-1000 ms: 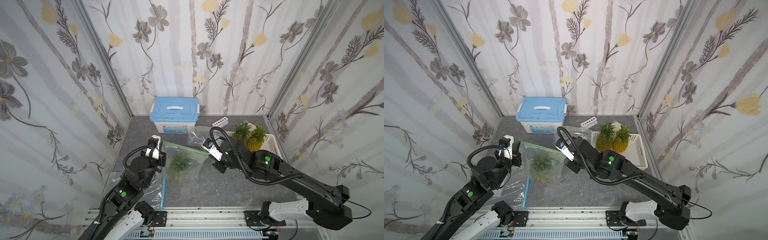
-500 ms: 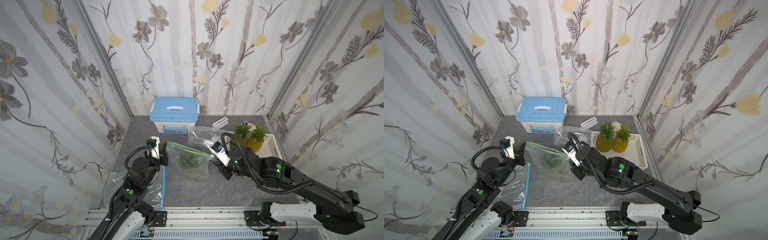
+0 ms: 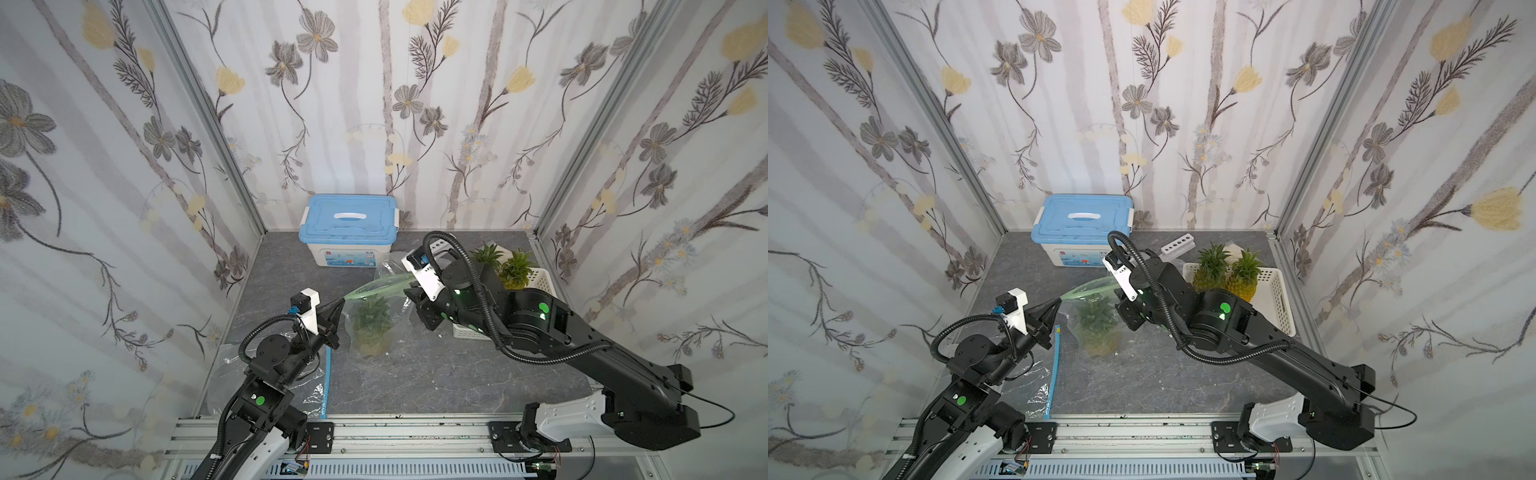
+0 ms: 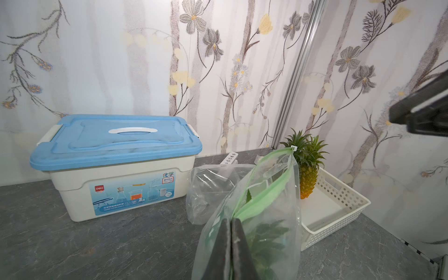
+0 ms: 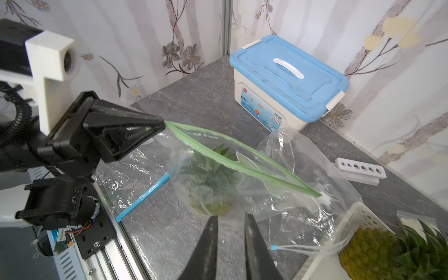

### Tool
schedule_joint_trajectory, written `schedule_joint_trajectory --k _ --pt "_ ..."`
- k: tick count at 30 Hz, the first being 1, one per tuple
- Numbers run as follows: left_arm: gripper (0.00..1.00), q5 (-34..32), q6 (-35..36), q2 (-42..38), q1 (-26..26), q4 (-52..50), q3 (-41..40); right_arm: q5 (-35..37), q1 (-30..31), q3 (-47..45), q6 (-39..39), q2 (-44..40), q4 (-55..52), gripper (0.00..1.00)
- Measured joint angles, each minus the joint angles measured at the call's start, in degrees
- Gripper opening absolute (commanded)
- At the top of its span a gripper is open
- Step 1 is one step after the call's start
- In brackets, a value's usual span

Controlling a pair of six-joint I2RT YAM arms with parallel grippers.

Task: Open the zip-top bag and take out the pineapple
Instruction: Open the zipper of the food storage bag at the center of the board.

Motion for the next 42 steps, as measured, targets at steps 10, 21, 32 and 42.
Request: schedule_joint_trajectory --k 10,21,32,42 --pt "0.00 0.57 -1.05 -3.50 -0.02 -0.15 -1.42 -6.34 -2.38 6.51 0.13 12.35 1.11 0.15" --pt "0.00 1.46 -1.88 -5.16 -0.02 0.28 -3.21 -10.21 -3.02 9.44 2.82 17.31 -1.68 0.18" --pt "0.00 2.93 -2.54 -9.18 0.00 1.05 -6.78 -13.53 -3.78 13.00 8.87 21.31 -7.39 0.36" --pt "0.02 3.30 -2.54 -10.32 -0.02 1.62 -7.32 -14.51 -3.78 15.30 14.08 22.32 -11.93 0.38"
